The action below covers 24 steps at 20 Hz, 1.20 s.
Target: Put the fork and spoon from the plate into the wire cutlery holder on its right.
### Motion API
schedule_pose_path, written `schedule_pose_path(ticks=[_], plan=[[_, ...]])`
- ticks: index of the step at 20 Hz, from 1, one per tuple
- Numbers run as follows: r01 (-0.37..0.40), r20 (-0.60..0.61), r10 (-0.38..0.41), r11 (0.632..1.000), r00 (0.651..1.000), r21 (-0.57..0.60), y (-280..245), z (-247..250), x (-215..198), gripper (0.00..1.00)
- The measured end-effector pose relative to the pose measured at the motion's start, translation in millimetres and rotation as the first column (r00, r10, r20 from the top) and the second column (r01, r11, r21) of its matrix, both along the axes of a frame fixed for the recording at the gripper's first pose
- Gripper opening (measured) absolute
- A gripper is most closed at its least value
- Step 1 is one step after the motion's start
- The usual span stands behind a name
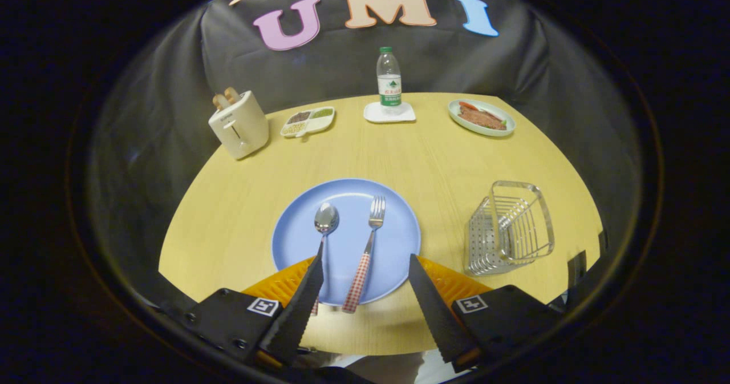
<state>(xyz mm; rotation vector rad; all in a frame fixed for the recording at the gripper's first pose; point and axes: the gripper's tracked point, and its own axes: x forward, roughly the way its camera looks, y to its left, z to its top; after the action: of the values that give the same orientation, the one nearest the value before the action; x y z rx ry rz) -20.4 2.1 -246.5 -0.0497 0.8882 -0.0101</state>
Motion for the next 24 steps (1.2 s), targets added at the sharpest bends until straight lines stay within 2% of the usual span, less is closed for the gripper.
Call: schedule_pose_path(ticks=[4, 9, 14, 17, 20, 23, 24], plan=[[-0.036, -0.079, 0.034, 0.999, 0.996, -0.025, 5, -20, 3, 0.95], [-0.065, -0.208, 0.053, 0.996, 0.977, -0.055, 5, -46, -7, 0.75], [-0.044, -0.293, 0.031, 0.998, 0.956, -0.038, 9, -62, -11, 0.52], [-0.003, -0.348, 0.001, 1.0, 0.938, -0.007, 11, -71, -18, 0.38], [0.009, -0.349, -0.009, 1.0, 0.937, 0.0, 6, -71, -15, 0.26], [-0.012, -0.351, 0.009, 1.0, 0.936, -0.006, 3, -62, -18, 0.15], [-0.021, -0.346, 0.015, 1.0, 0.938, -0.013, 0, -58, -18, 0.15]])
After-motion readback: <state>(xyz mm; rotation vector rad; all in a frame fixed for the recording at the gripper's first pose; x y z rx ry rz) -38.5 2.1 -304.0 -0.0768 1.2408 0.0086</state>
